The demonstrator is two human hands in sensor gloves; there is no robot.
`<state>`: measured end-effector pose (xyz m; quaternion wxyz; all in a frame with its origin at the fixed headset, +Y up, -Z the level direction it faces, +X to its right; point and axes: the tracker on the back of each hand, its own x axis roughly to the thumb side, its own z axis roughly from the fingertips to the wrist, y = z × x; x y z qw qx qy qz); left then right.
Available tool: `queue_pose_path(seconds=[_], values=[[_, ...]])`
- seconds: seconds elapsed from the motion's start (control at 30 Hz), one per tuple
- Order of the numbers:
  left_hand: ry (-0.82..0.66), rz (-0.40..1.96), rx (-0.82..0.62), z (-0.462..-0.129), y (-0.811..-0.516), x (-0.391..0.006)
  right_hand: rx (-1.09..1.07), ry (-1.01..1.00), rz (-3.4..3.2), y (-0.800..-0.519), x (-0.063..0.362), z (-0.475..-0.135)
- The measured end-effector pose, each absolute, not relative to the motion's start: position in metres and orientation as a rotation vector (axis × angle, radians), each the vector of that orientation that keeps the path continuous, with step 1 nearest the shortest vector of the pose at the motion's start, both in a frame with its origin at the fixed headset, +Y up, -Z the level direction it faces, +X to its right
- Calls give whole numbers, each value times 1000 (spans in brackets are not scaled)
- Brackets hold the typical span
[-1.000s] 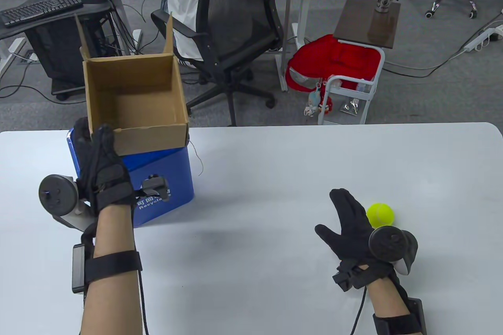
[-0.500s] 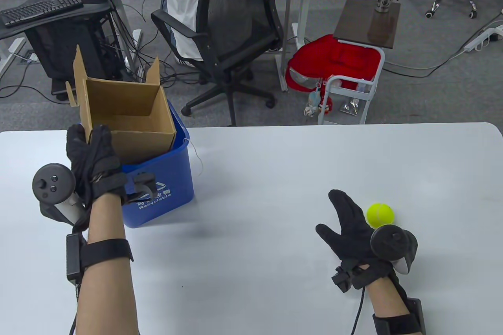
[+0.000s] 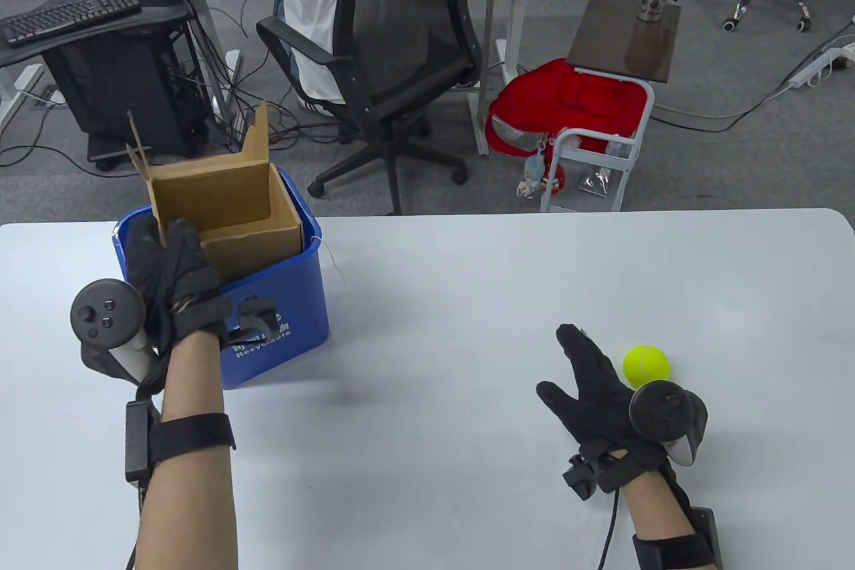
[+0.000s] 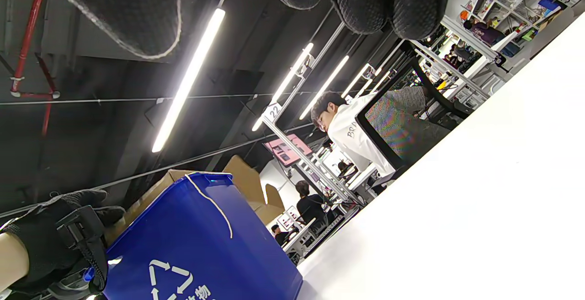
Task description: Cut the packaging cotton rope with scissors
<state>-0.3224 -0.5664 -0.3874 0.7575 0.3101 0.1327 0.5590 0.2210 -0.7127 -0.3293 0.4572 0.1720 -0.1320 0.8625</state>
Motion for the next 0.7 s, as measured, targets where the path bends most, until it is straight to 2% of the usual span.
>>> queue_pose_path(seconds=[0.1, 0.23, 0.37, 0.57, 0.7], values=[[282, 1214, 687, -386, -566, -322, 423, -318, 2126, -713, 221, -330], [191, 1197, 689, -384, -561, -313, 423, -316, 2125, -713, 221, -330], [21, 1143, 694, -378, -545, -283, 426, -304, 2133, -715, 218, -331], [-149, 970, 719, -367, -524, -240, 424, -284, 2138, -717, 217, -331], [-390, 942, 594, -361, -532, -195, 418, -279, 2130, -718, 218, -332]])
